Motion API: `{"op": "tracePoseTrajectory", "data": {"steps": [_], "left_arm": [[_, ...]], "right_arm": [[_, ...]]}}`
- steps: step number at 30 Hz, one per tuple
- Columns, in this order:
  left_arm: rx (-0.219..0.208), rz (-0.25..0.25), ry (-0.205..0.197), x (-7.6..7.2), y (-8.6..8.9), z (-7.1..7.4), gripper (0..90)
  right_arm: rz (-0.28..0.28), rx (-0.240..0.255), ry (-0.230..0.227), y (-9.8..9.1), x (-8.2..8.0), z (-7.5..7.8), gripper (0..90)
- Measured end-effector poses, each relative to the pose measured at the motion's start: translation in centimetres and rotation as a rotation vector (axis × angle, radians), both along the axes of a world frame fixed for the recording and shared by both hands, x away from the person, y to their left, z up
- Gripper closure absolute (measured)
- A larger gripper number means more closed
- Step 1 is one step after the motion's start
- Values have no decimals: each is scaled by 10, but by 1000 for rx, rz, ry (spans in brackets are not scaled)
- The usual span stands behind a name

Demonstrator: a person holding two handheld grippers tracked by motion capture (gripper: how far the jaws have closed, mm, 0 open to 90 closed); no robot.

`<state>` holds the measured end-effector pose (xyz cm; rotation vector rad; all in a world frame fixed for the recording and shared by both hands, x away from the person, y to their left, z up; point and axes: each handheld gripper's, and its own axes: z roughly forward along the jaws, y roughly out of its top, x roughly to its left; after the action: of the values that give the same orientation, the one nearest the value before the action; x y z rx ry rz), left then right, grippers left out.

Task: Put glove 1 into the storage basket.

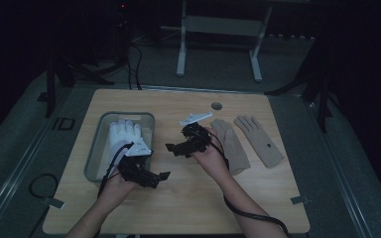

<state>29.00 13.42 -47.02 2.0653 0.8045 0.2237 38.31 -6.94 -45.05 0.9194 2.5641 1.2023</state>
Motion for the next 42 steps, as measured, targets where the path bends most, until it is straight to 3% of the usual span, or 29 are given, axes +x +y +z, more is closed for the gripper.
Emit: {"op": "tracePoseTrajectory", "data": {"steps": [5,10,14,25,33,39,42], "left_arm": [[-33,-40,32,-5,-14,-7,20],[0,-85,39,-11,-30,-16,20],[-11,-102,33,-14,-39,-21,20],[18,-142,33,-15,-61,-46,20],[31,-134,41,-14,-68,-68,20],[46,-127,40,-17,-70,-78,20],[55,-127,36,-18,-70,-82,20]], "right_arm": [[-12,5,-11,-24,0,-6,150],[-40,-11,-17,-45,1,-16,150],[-58,-12,-28,-60,2,-23,150],[-104,-8,-31,-97,1,-39,140],[-134,-13,-96,-124,0,-48,143],[-148,-2,-70,-142,0,-55,136],[-150,5,-87,-152,-1,-58,135]]}}
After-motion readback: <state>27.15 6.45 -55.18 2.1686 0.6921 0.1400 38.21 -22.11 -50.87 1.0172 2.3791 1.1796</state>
